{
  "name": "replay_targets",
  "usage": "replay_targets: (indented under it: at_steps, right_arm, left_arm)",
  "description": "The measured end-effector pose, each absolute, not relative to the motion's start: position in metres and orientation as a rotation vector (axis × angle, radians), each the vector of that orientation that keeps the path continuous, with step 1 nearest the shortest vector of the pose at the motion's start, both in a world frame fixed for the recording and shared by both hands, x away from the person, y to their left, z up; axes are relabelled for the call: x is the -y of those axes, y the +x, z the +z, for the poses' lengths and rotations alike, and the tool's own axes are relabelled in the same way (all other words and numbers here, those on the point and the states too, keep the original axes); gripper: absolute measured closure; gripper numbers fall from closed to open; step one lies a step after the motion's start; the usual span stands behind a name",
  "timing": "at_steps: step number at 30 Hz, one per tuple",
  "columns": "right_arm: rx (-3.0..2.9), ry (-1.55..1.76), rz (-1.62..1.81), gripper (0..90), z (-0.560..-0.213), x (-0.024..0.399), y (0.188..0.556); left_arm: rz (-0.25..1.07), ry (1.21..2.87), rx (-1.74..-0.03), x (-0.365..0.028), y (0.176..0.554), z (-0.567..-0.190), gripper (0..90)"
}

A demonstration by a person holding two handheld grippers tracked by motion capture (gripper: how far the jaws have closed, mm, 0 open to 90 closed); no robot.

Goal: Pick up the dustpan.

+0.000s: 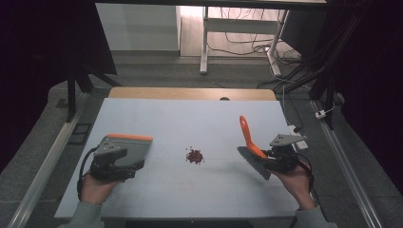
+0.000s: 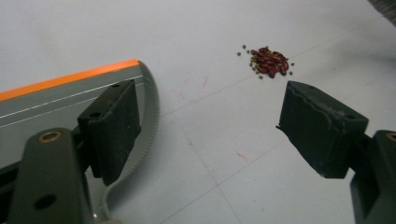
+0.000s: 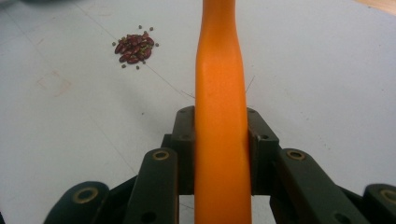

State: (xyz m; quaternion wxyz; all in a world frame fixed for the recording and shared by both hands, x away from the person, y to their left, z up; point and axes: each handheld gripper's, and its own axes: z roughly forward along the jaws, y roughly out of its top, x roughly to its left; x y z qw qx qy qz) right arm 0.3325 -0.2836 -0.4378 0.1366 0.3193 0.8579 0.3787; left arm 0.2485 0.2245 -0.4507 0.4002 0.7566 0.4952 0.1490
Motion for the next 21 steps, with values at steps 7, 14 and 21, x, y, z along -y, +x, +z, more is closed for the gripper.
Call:
replay_targets:
  at_steps: [7,14,21]
  right_arm:
    - [-2.474,0.936,1.086,70.4,-0.44,0.283,0.334]
    - [-2.459,0.941,1.073,70.4,-0.437,0.283,0.333]
    - [-2.464,0.94,1.067,70.4,-0.439,0.283,0.333]
  left_arm:
    - [0.386,1.936,-1.301,-0.237,0.246,-0.447,22.1]
    - [0.366,1.94,-1.361,-0.255,0.242,-0.444,21.9]
    - [0.337,1.946,-1.449,-0.269,0.243,-0.45,21.1]
